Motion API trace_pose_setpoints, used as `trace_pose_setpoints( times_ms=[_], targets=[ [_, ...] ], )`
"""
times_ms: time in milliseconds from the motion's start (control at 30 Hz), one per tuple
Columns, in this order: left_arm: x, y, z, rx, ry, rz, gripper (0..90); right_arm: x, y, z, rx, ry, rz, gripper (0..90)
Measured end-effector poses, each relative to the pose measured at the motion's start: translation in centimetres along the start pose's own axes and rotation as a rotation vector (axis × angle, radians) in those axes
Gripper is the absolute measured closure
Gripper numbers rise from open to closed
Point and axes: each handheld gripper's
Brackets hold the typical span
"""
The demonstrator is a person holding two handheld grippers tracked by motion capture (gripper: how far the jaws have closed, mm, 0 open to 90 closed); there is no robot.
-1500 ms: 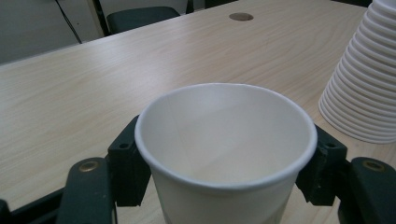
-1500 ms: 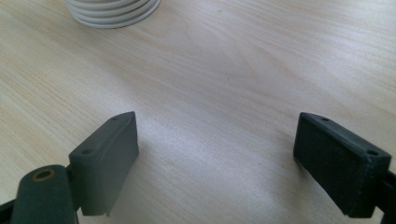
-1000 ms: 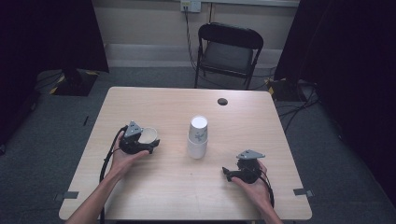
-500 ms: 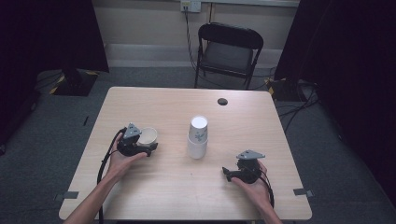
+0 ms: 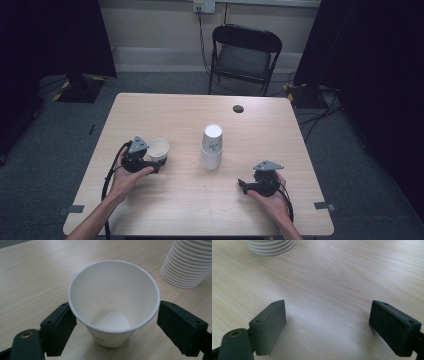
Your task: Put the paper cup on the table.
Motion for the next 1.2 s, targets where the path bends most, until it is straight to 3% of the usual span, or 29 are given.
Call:
trace_pose_setpoints(
  times_ms=[100,200,267,367,533,700,733,800,933,1033,1200],
  targets=[
    [0.6,0.0,-0.1,0.026,0.003,0.016,15.9,0.0,0.0,0.0,0.0,0.0,0.0,13.7],
    [1.4,-0.4,-0.4,0.005,-0.012,0.02,15.8,0.0,0.0,0.0,0.0,0.0,0.0,13.7],
    [1.8,-0.7,-0.5,-0.002,0.002,0.057,15.9,0.0,0.0,0.0,0.0,0.0,0.0,13.7],
    [2.4,-1.1,-0.6,0.006,-0.003,0.06,16.1,0.0,0.0,0.0,0.0,0.0,0.0,13.7],
    [3.6,-2.2,-1.1,-0.022,0.0,0.116,16.3,0.0,0.0,0.0,0.0,0.002,0.0,13.7],
    [4.2,-3.9,-1.1,-0.01,-0.011,0.197,16.6,0.0,0.0,0.0,0.001,0.003,0.001,13.7],
    [4.5,-4.3,-0.9,0.004,-0.032,0.189,16.6,0.0,0.0,0.0,0.001,0.003,0.001,13.7],
    [5.0,-4.8,-0.7,0.004,-0.012,0.193,16.4,0.0,0.0,0.0,0.001,0.003,0.001,13.7],
    [5.6,-5.8,-0.3,0.031,-0.016,0.204,16.3,0.0,0.0,0.0,0.001,0.003,0.0,13.7],
    [5.6,-6.0,-0.1,0.041,0.003,0.186,16.0,0.0,0.0,0.0,0.001,0.003,0.001,13.7],
    [5.6,-6.6,-0.2,0.014,0.028,0.145,12.3,0.0,0.0,0.0,0.001,0.002,0.0,13.7]
  ],
)
Point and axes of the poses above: each handheld gripper's, and its own axes: x roughly backward along the jaws, y roughly out of its top, z roughly to its left, and after that the axes turned 9 degrees about -z, right-handed
